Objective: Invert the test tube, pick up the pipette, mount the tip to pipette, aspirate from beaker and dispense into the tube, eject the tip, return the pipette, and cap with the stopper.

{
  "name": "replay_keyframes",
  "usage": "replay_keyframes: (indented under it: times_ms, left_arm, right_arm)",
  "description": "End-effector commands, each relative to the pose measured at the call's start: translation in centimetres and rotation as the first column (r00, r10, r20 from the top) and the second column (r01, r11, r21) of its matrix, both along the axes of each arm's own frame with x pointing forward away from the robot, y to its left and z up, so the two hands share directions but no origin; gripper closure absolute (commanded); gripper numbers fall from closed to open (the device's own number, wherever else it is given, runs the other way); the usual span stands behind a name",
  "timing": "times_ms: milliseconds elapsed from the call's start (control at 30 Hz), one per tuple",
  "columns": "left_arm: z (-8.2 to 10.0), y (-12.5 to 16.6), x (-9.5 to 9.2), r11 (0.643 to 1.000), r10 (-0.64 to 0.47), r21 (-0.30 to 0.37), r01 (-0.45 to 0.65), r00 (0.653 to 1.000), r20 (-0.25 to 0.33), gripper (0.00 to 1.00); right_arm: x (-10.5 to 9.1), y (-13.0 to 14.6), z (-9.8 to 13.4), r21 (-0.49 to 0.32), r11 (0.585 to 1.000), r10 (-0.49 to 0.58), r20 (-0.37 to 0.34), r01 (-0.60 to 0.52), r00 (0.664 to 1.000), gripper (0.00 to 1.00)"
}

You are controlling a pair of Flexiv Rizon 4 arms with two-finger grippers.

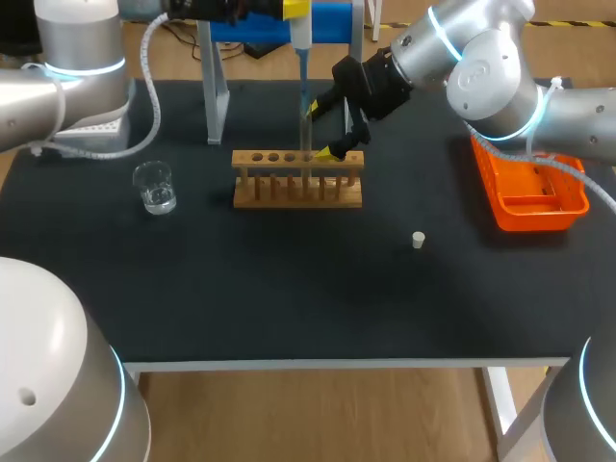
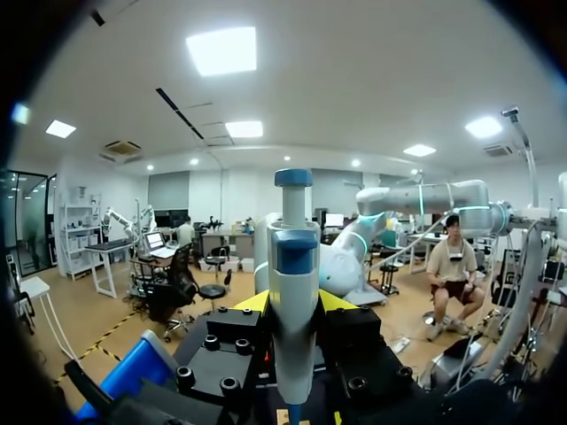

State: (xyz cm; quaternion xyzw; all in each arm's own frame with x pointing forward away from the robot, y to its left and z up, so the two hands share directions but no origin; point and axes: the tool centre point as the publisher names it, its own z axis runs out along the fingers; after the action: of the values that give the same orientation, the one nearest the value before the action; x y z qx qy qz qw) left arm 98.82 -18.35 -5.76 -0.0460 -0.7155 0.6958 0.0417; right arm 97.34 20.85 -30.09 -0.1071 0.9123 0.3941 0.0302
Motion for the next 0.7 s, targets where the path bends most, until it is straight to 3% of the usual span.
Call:
replay_keyframes:
  times_ms: [33,700]
  left_arm:
    - [-0.3,-0.2,0.5,1.0,-0.013,-0.004,0.013,1.0,-0.001,1.0]
    - [-2.1,-0.1,0.4,1.0,-0.012,-0.011,0.011,1.0,-0.024,1.0]
  right_arm:
    - [0.0,0.0,0.0,-0.002,1.0,0.001,0.0,-0.001,1.0,0.0]
    - [0.0,0.0,0.0,-0.002,1.0,0.001,0.0,-0.001,1.0,0.0]
